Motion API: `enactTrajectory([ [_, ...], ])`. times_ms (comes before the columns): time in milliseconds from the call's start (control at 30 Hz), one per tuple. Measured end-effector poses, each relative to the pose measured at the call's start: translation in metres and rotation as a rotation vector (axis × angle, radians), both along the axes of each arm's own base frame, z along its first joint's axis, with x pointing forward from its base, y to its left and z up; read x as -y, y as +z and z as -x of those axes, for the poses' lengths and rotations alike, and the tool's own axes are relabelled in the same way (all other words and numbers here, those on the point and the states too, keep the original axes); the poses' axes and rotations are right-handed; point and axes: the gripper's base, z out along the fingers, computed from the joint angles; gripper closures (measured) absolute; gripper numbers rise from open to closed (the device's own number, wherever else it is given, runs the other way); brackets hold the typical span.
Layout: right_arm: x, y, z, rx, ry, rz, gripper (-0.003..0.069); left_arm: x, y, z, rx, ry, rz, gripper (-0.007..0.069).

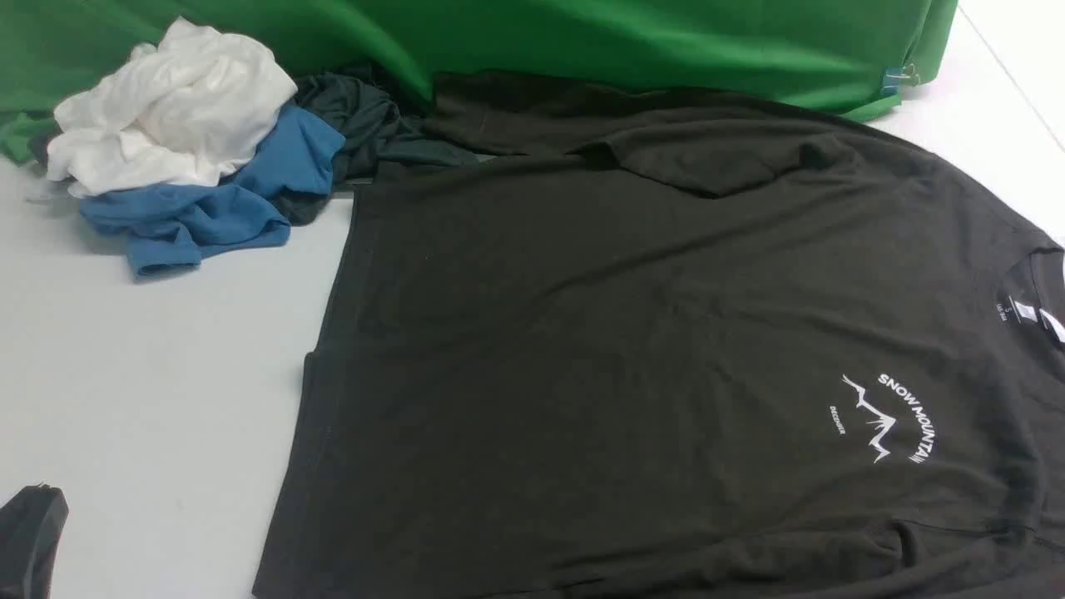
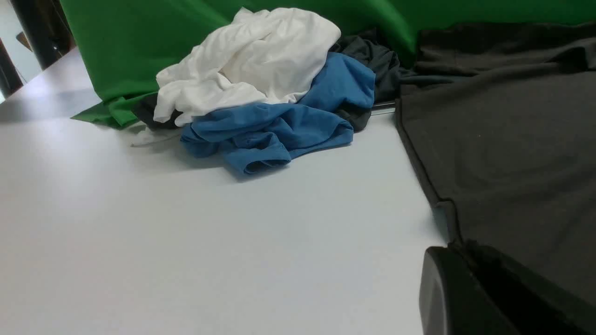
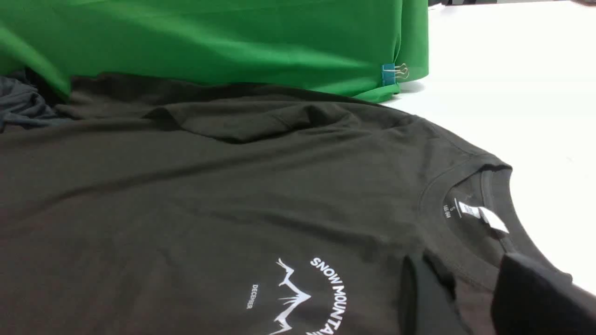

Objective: Fold a long-sleeved shirt on a white desktop.
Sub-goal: 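Grasp the left edge of the dark T-shirt lying flat on the table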

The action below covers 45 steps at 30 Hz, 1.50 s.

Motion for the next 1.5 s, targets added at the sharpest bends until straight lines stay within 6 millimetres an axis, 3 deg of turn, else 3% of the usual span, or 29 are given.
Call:
enactTrajectory([
  [800, 0.000, 0.000, 0.000, 0.000, 0.000, 0.000, 0.0417, 0.000, 0.001, 0.000, 0.014, 0.004, -0.005, 0.0603],
  [867, 0.000, 0.000, 0.000, 0.000, 0.000, 0.000, 0.0417, -0.001, 0.005, -0.001, 0.053, 0.014, -0.013, 0.0603],
  [967, 0.000, 0.000, 0.000, 0.000, 0.000, 0.000, 0.0417, -0.003, 0.016, -0.001, 0.183, 0.048, 0.154, 0.0603],
  [1067, 0.000, 0.000, 0.000, 0.000, 0.000, 0.000, 0.0417, -0.007, 0.024, 0.000, 0.305, 0.090, 0.546, 0.0603],
  [1133, 0.000, 0.000, 0.000, 0.000, 0.000, 0.000, 0.0417, -0.009, 0.027, 0.001, 0.352, 0.106, 0.626, 0.0603],
  [1333, 0.000, 0.000, 0.000, 0.000, 0.000, 0.000, 0.0417, -0.012, 0.034, 0.002, 0.422, 0.116, 0.770, 0.0603],
  [1500, 0.000, 0.000, 0.000, 0.000, 0.000, 0.000, 0.0417, 0.000, 0.076, 0.012, 0.346, 0.011, 0.560, 0.0603],
])
